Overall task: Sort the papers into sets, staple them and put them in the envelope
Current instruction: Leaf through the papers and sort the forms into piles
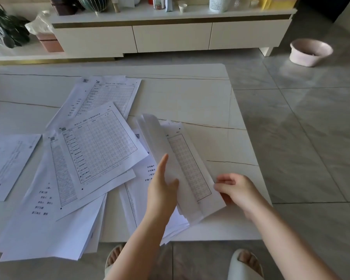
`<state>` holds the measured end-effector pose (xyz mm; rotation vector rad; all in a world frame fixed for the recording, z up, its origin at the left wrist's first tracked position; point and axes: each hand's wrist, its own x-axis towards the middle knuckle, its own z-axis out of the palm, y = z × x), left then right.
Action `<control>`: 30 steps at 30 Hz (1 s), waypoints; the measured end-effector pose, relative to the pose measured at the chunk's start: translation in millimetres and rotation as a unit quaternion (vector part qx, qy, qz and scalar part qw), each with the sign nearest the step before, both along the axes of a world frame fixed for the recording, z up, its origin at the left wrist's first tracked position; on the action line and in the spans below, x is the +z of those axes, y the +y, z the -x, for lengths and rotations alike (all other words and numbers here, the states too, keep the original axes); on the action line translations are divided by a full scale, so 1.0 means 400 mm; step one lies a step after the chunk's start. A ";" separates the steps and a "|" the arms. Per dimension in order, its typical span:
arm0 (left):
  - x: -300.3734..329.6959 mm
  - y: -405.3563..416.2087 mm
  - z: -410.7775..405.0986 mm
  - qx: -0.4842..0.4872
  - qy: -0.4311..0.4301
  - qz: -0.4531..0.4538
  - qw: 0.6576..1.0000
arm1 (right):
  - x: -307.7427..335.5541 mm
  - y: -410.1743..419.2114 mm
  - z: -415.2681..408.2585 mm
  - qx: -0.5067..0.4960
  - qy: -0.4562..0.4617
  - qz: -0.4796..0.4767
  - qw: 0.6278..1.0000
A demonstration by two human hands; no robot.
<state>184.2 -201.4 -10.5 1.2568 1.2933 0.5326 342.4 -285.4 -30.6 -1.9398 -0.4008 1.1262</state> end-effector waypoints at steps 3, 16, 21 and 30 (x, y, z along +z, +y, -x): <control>-0.004 -0.003 -0.003 -0.009 0.018 0.011 1.000 | 0.003 0.002 0.015 0.027 -0.016 -0.010 0.999; 0.016 0.008 0.018 -0.016 0.055 -0.007 0.998 | 0.030 -0.004 0.017 0.100 -0.209 -0.023 0.972; 0.021 0.022 0.030 -0.027 0.072 -0.049 0.996 | 0.031 -0.008 -0.041 0.032 -0.235 -0.056 0.970; 0.031 0.047 0.055 -0.039 0.100 -0.099 0.989 | 0.097 0.024 -0.156 -0.129 -0.110 -0.089 0.981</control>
